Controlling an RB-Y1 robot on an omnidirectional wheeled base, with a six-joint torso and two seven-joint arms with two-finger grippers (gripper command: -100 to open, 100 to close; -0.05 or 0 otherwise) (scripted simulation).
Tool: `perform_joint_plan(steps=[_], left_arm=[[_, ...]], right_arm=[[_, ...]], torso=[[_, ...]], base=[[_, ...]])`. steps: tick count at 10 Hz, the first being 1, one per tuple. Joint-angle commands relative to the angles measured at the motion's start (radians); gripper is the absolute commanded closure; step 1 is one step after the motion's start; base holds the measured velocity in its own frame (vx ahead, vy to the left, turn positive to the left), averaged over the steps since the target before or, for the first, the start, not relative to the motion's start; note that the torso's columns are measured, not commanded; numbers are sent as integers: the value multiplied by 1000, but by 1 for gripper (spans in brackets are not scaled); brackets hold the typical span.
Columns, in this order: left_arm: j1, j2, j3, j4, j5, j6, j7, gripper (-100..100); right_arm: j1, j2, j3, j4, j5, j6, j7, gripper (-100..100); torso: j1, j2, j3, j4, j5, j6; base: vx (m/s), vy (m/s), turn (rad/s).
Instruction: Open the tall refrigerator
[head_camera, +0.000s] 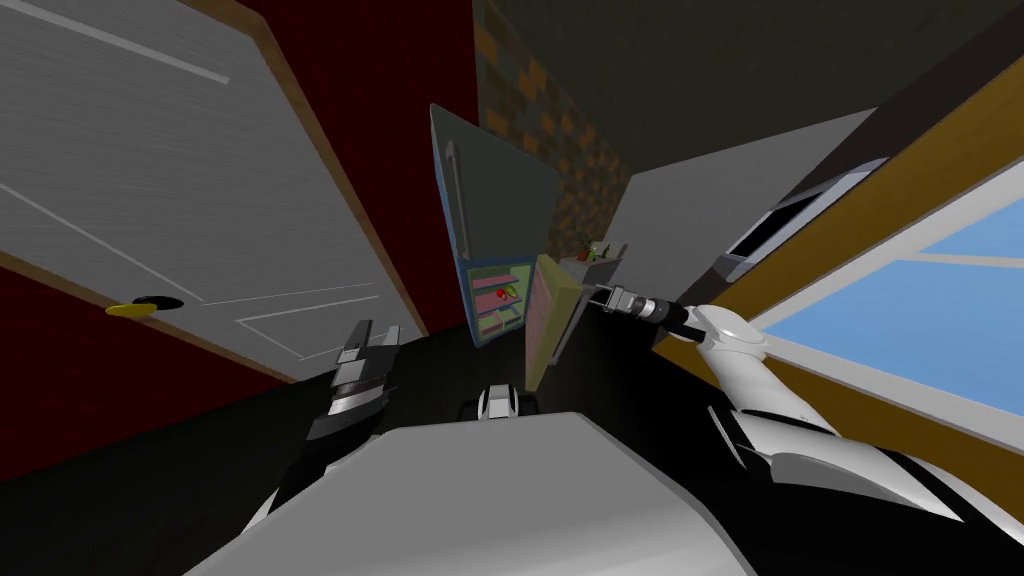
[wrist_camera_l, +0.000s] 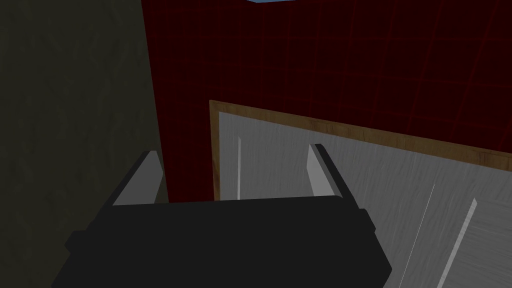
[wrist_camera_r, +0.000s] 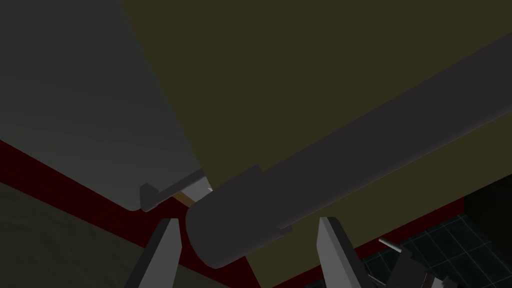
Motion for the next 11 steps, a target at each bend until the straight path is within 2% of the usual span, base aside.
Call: perform_joint_plan(steps=[1, 2, 4, 5, 6, 7, 8, 10, 11], left_arm=[[0, 0, 0, 0, 0, 0, 0, 0], [0, 0, 0, 0, 0, 0, 0, 0], [0, 0, 0, 0, 0, 0, 0, 0], [0, 0, 0, 0, 0, 0, 0, 0], [0, 0, 0, 0, 0, 0, 0, 0], [0, 0, 0, 0, 0, 0, 0, 0], [0, 0, 0, 0, 0, 0, 0, 0], [0, 0, 0, 0, 0, 0, 0, 0], [0, 0, 0, 0, 0, 0, 0, 0]], right_arm=[[-19, -12, 10, 74, -7, -33, 19, 100], [-52, -35, 30, 107, -23, -87, 52, 100], [-52, -35, 30, 162, -23, -91, 52, 100], [-86, -59, 50, 190, -39, -143, 85, 100], [-86, -59, 50, 221, -39, -149, 85, 100], [-86, -59, 50, 250, -39, -149, 85, 100], [-120, -83, 69, 274, -55, -199, 118, 100], [-120, -83, 69, 337, -55, -206, 118, 100], [-129, -112, 58, 315, -64, -213, 86, -100]], torso=[[0, -1, -1, 0, 0, 1], [3, -1, 0, -2, -1, 4], [1, -2, -1, -1, 0, 1], [3, -2, 0, -2, -1, 3], [2, -2, -1, -1, 0, -1], [1, -1, -1, -1, 0, 2], [3, -1, 0, -2, -2, 4], [3, 0, 0, 0, 0, 2], [4, 1, 2, -1, -1, 5]], base=[[-16, -67, 27], [-21, -120, 126], [-17, -109, 77], [-30, -115, 163], [-39, -147, 106], [-12, -89, 21], [-32, -128, 171], [-27, -102, 71], [-6, -15, -4]])
